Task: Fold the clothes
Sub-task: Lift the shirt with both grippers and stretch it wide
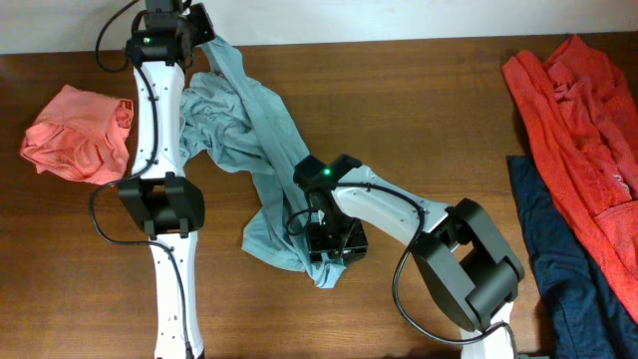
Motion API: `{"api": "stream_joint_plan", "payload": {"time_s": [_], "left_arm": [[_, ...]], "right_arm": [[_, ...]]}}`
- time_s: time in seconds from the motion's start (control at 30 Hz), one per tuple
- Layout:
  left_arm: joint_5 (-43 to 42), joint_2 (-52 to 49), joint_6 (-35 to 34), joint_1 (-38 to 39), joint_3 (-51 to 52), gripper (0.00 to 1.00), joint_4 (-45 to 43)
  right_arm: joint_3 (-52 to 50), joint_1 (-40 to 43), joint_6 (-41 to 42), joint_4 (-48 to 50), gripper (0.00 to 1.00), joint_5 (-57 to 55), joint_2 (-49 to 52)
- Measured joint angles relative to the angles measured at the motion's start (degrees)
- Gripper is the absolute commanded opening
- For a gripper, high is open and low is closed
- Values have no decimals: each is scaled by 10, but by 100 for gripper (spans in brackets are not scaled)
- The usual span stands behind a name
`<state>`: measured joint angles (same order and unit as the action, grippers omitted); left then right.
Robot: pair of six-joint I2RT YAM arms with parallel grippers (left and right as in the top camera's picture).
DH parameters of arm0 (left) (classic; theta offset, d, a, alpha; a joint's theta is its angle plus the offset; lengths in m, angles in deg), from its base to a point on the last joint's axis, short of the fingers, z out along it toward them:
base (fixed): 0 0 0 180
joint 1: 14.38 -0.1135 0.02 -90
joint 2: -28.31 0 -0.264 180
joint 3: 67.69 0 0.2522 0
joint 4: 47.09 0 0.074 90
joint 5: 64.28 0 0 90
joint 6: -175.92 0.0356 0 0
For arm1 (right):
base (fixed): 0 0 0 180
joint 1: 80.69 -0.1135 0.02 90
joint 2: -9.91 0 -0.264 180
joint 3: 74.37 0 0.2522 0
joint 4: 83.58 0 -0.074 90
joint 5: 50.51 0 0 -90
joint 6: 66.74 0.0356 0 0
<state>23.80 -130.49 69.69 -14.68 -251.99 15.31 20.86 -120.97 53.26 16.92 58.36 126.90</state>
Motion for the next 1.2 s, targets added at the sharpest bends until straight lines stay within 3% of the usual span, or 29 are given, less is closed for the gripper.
{"api": "stream_joint_plan", "payload": {"time_s": [0.17,0.27,0.4,0.43,0.67,0.87,1.1,1.13,1.2], "left_arm": [[0,0,0,0,0,1,0],[0,0,0,0,0,1,0],[0,0,0,0,0,1,2],[0,0,0,0,0,1,2],[0,0,0,0,0,1,8],[0,11,17,0,0,1,48],[-2,134,56,0,0,1,96],[-2,172,65,0,0,1,105],[-2,215,73,0,-3,1,110]], "right_arm": [[-3,-16,-1,-3,50,7,0],[-9,-18,-1,-5,36,9,0],[-9,-18,-1,-11,7,11,0],[-9,-18,0,-15,4,12,0],[-9,-13,0,-15,4,-6,0],[43,70,-20,-34,4,-25,-20],[248,244,-137,-165,4,-40,-107],[315,276,-177,-196,4,-46,-113],[366,292,-199,-225,4,-54,-113]]}}
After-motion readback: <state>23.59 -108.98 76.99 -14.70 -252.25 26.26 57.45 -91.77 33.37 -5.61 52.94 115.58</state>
